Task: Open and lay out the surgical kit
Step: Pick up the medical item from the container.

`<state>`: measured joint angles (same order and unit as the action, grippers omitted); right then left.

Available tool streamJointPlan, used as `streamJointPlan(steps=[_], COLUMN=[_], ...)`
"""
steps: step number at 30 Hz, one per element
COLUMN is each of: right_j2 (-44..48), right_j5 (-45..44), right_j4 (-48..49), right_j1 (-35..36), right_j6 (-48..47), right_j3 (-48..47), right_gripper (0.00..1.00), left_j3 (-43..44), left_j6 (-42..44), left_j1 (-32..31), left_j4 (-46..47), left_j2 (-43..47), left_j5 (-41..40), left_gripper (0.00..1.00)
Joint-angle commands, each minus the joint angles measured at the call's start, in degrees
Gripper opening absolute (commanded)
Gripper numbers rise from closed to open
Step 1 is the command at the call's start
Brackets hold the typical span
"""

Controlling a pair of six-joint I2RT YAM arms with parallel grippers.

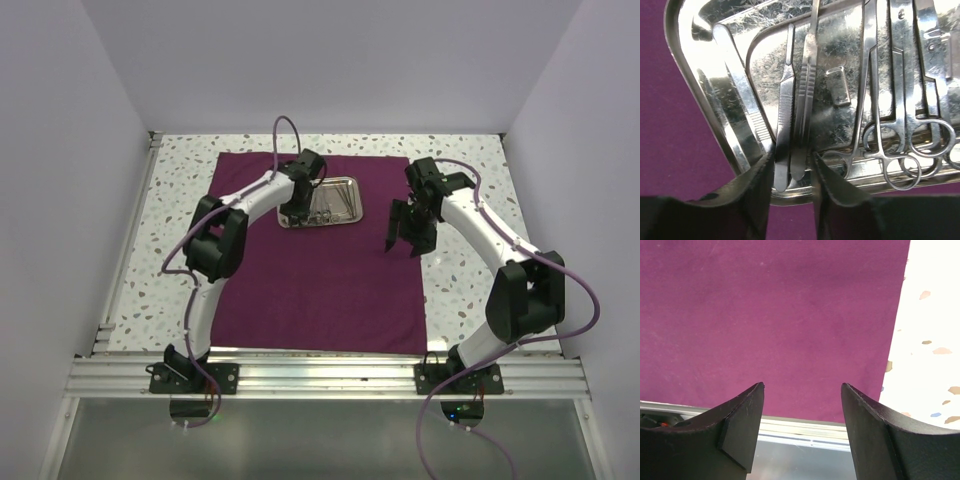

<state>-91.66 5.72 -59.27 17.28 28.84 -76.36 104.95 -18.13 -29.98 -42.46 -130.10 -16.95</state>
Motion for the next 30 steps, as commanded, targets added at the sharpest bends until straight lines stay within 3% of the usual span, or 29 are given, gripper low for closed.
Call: streamJointPlan(steps=[1,6,9,30], right_j2=[0.2,-0.2,-0.5,0.4], right_j5=[-1.1,-1.5,-1.6,-0.9], right_j4=[-1.5,-2.1,-2.3,-1.8], right_j1=[-0.2,-0.2,-0.2,-0.2], right_j6=[-1.2,-1.7,-1.7,-1.1], right_j3=[-0.2,-0.5,-0.7,-0.6], right_gripper=[0.66,0.65,0.64,0.58], left_j3=[-3.2,-6.2,-7.1,4.0], left_j6=[-2.0,-2.0,-1.9,-1.6], left_j1=[2.6,3.4,3.4,3.1], left_j4=[2.5,4.0,4.3,-2.4], left_j2=[-1.5,-1.6,-2.2,9.0], left_j5=[5.8,8.3,9.4,8.4], left_gripper=[0.35,0.17,0.00,0.00])
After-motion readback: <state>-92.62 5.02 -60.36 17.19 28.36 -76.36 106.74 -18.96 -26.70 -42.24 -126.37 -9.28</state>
